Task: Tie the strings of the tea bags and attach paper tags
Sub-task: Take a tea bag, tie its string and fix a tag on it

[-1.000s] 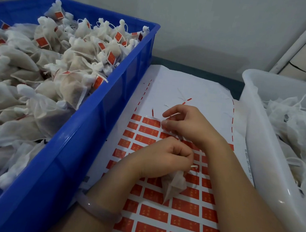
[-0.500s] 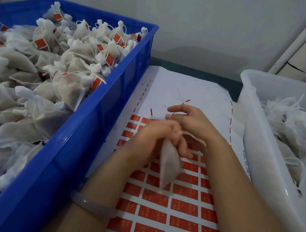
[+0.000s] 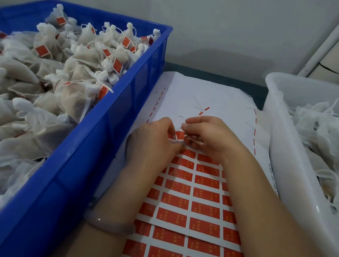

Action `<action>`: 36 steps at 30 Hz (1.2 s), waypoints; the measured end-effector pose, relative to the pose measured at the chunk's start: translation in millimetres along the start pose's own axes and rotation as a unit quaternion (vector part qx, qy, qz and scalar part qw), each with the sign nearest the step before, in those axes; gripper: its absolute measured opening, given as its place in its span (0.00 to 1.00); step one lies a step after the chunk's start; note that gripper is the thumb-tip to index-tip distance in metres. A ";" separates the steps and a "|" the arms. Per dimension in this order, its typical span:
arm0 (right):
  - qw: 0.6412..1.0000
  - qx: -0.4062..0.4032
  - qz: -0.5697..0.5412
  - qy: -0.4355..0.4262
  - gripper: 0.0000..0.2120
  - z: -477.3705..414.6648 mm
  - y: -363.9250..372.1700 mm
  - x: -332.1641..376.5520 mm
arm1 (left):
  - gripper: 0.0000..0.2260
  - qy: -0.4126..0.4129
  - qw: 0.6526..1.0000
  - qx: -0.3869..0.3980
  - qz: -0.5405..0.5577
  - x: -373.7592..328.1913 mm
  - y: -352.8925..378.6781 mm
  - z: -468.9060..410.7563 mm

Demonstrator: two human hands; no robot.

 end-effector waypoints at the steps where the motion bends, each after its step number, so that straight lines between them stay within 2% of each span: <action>1: 1.000 -0.002 0.001 0.000 0.06 0.3 -0.1 0.3 | 0.12 0.007 1.000 -0.009 -0.003 -1.1 -0.3 0.5; 4: 1.000 -0.004 -0.010 0.008 0.05 0.1 -0.5 -0.3 | 0.09 0.029 0.999 -0.019 -0.011 -5.4 -3.5 0.7; 6: 1.000 0.000 -0.026 0.014 0.05 0.7 -0.6 -0.9 | 0.17 0.032 0.999 -0.013 0.010 -8.2 -6.7 2.1; 10: 1.000 0.000 -0.013 0.005 0.03 1.3 -1.9 -1.6 | 0.23 -0.034 0.986 -0.003 0.161 1.6 -16.4 5.2; 11: 1.000 0.001 -0.013 0.004 0.02 0.6 -1.8 -1.7 | 0.23 -0.051 0.985 0.018 0.165 5.1 -15.7 6.1; 14: 1.000 0.004 -0.018 0.006 0.02 -1.4 -1.0 -2.1 | 0.18 -0.049 0.992 0.082 0.081 6.8 -12.7 8.0; 20: 1.000 0.007 -0.018 0.005 0.04 -1.2 -1.5 -1.5 | 0.08 -0.022 0.994 0.109 0.021 2.8 -3.7 4.1; 26: 1.000 0.001 -0.027 0.004 0.04 -0.5 -2.5 -1.3 | 0.12 -0.015 1.000 0.023 -0.012 2.9 0.0 1.2; 32: 0.999 -0.017 -0.039 -0.009 0.05 -0.5 -5.2 -2.4 | 0.07 0.007 1.000 -0.021 -0.003 -1.3 -3.8 2.3; 36: 0.993 -0.080 0.007 -0.084 0.07 0.8 -17.3 4.9 | 0.04 -0.031 0.998 -0.028 0.050 5.3 -8.4 1.7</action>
Point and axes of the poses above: each hand's wrist, its own z-axis away from the middle knuckle, its own y-axis out of the palm, x = y × z, the point moved 7 cm from there along -z, towards the middle knuckle, and after that the axes turned 6 degrees about y, right-handed, at the moved point
